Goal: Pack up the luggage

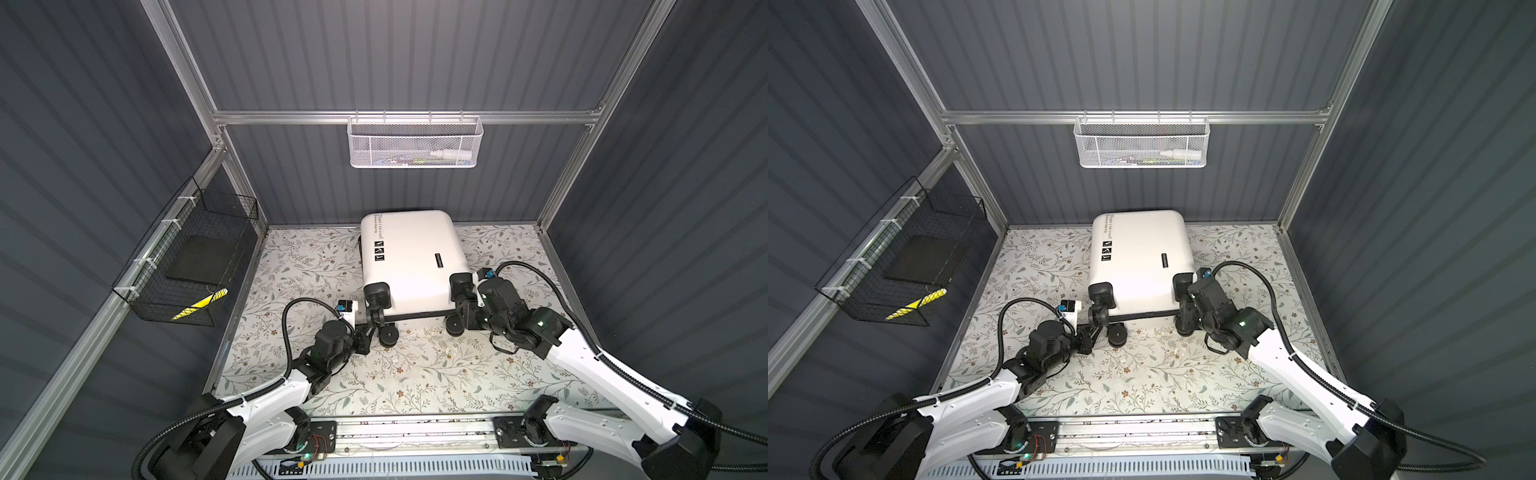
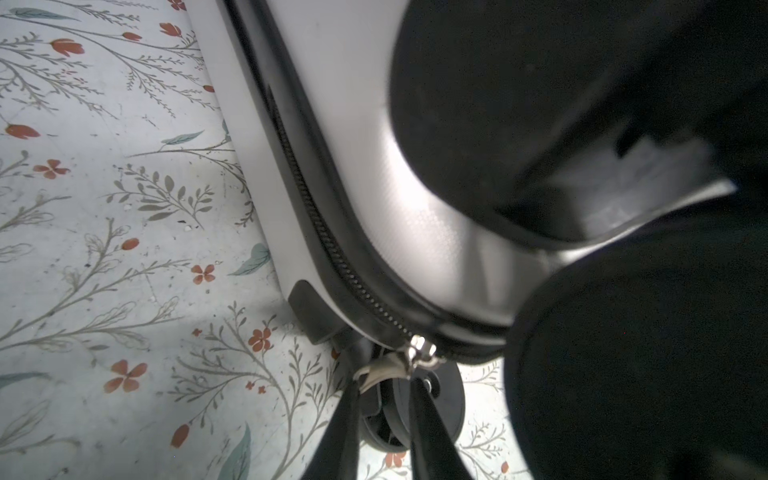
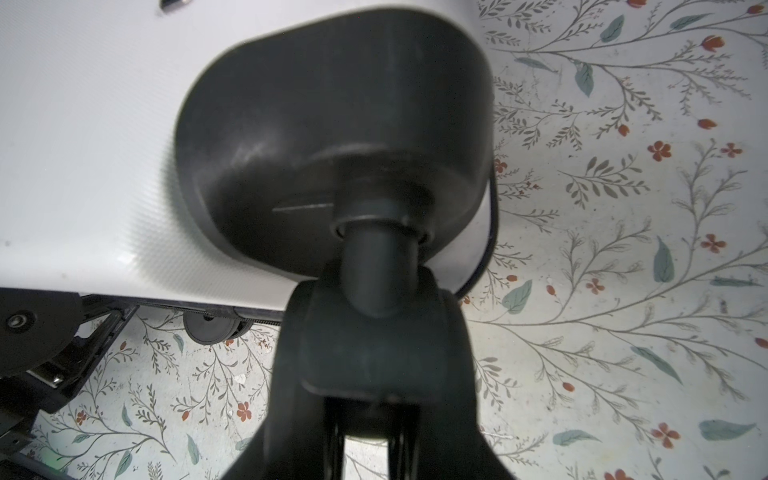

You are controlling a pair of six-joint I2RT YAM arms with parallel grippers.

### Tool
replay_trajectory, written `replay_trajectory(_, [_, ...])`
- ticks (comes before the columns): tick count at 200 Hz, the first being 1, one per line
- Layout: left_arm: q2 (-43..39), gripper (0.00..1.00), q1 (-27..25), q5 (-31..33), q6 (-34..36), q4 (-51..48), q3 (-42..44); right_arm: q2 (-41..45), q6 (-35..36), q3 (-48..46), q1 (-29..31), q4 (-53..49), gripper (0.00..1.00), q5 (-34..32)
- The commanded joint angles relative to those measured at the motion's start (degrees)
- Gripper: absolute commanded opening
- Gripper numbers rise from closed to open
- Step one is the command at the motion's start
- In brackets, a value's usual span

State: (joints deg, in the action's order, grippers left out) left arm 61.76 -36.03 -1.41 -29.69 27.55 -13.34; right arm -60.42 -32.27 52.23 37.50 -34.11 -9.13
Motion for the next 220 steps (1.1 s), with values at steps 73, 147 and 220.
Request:
replay_trajectory(73, [4.88,0.15,-0.18,-0.4,1.74,7.82,0.33,0.39,-0.33,2.7,0.02,-3.44,0.05,-1.2])
replay_trajectory(147, [5.6,0.18,-0.18,-0.61,1.48,9.81,0.34,0.18,-0.1,3.06,0.03,-4.15,0.04,-1.6])
replay_trajectory(220, [5.22,0.26,-0.17,0.66,1.63,9.34,0.6,-0.18,-0.08,2.94,0.01,-4.08,0.04,-1.56])
